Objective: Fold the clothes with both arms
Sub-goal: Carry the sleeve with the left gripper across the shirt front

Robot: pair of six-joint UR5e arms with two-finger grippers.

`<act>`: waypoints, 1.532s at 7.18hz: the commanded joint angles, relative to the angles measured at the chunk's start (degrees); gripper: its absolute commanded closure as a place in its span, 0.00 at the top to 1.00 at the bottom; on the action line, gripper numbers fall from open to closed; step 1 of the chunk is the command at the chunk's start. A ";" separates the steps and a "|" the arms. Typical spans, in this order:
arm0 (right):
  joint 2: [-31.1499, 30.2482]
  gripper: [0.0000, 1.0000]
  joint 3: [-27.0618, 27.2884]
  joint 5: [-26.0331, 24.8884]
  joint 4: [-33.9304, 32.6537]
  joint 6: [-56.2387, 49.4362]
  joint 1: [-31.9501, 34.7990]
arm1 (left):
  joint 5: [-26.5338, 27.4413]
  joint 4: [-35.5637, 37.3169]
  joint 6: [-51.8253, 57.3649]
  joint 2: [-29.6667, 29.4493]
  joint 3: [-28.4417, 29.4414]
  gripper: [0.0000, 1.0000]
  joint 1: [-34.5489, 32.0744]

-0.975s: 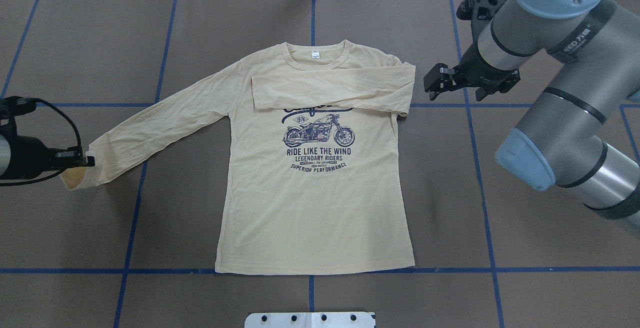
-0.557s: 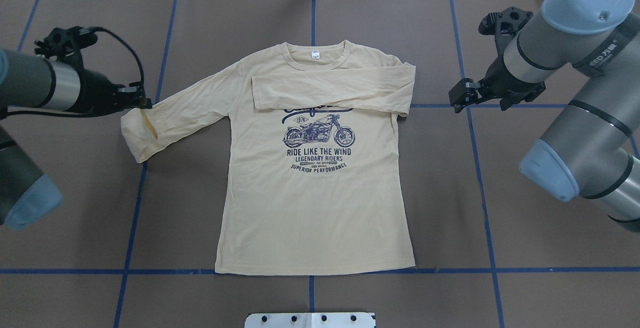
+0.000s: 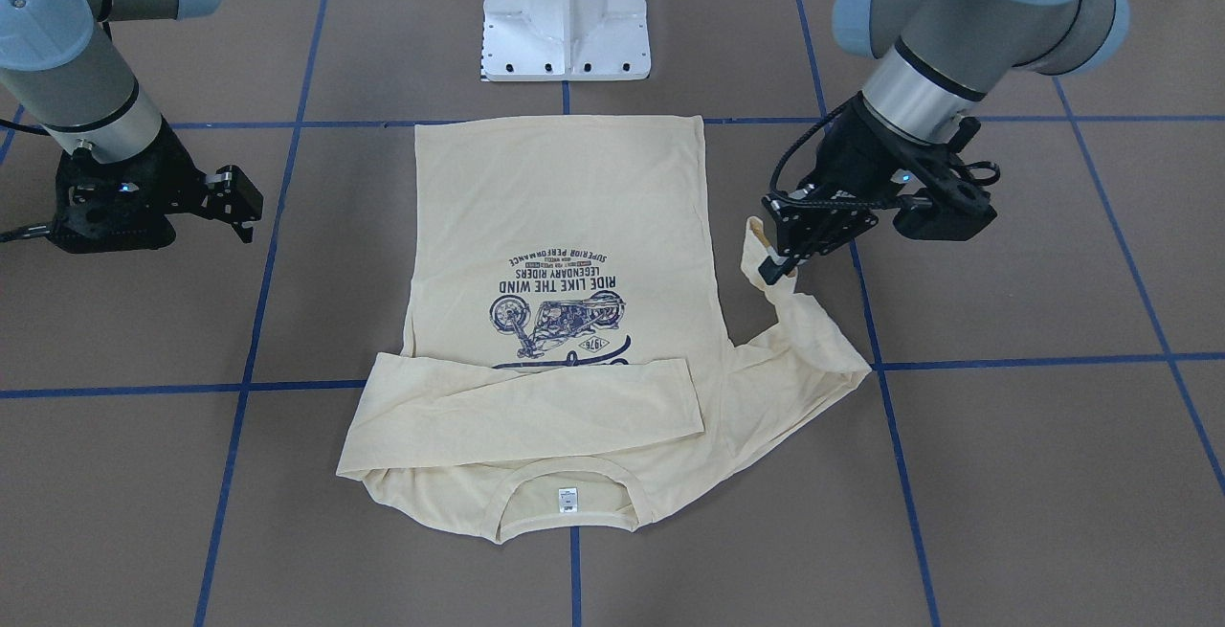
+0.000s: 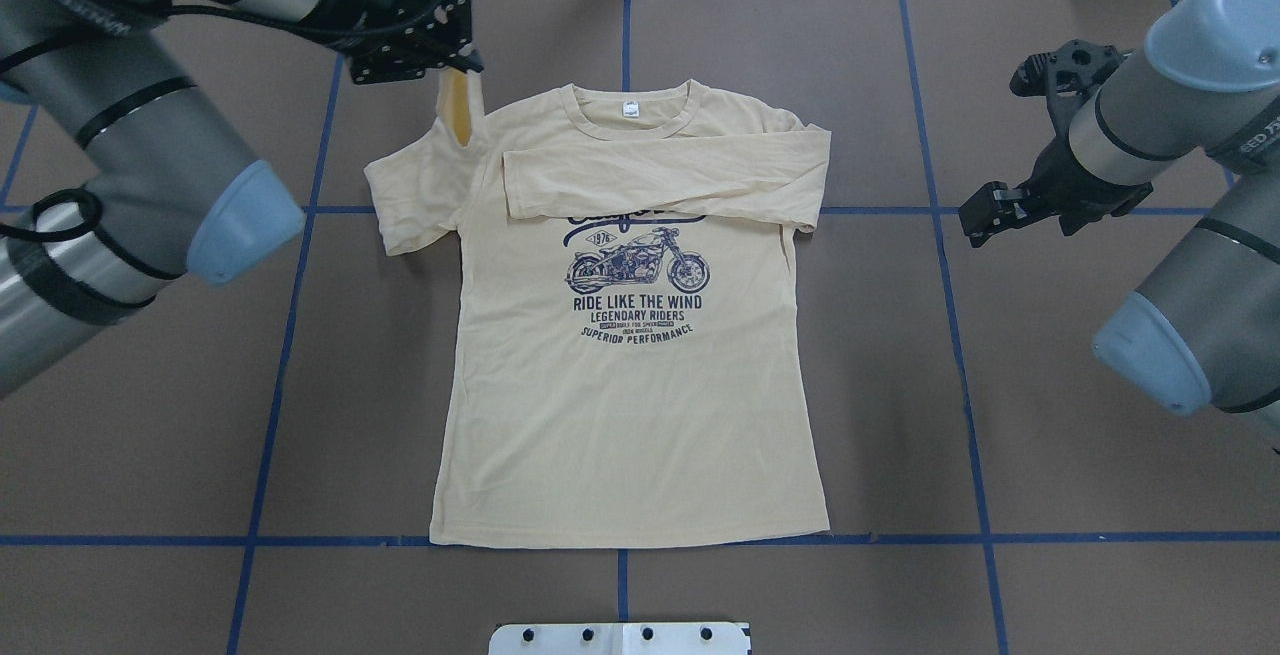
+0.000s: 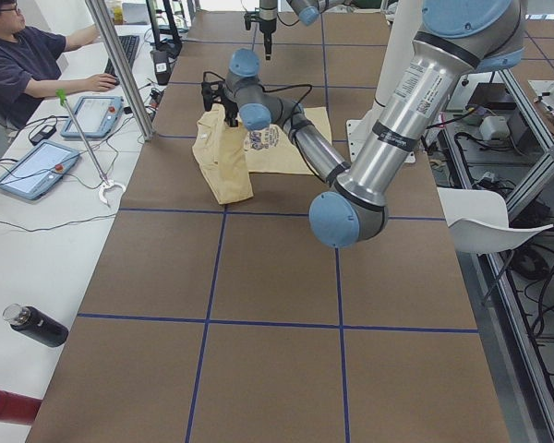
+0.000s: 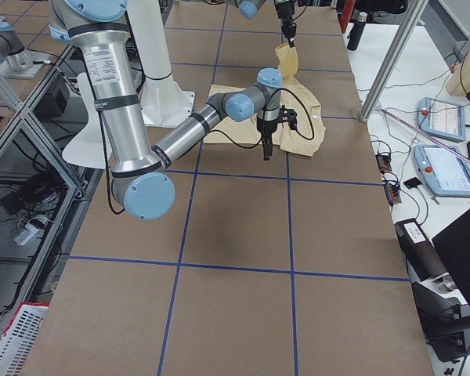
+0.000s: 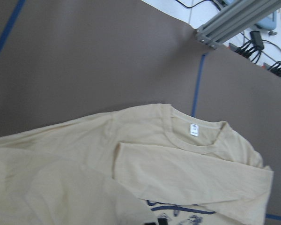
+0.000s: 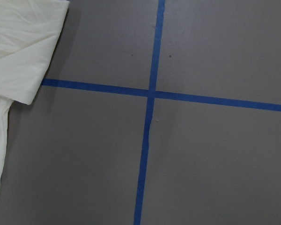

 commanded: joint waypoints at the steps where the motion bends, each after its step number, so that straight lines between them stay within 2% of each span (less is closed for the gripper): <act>1: -0.83 1.00 -0.02 0.77 0.07 -0.37 0.36 | -0.07 -0.14 -7.59 -15.23 10.94 0.00 4.87; 2: -0.74 1.00 -0.02 0.77 0.07 -0.37 0.45 | 0.37 -2.14 -8.83 -18.96 17.63 0.00 6.89; 4: -0.74 1.00 -0.02 0.77 0.07 -0.19 0.45 | 6.58 -14.33 -9.11 -18.03 28.09 0.00 9.71; 6: -0.57 1.00 -0.28 1.12 0.15 -0.19 0.36 | 9.23 -23.75 -8.93 -18.12 36.56 0.00 11.21; 7: -0.48 1.00 -0.80 1.12 0.33 -0.19 0.27 | 11.25 -25.52 -8.58 -18.03 38.16 0.00 13.48; 11: -0.04 1.00 -1.78 1.12 0.42 -0.02 0.27 | 16.52 -27.74 -8.58 -19.88 38.26 0.00 23.41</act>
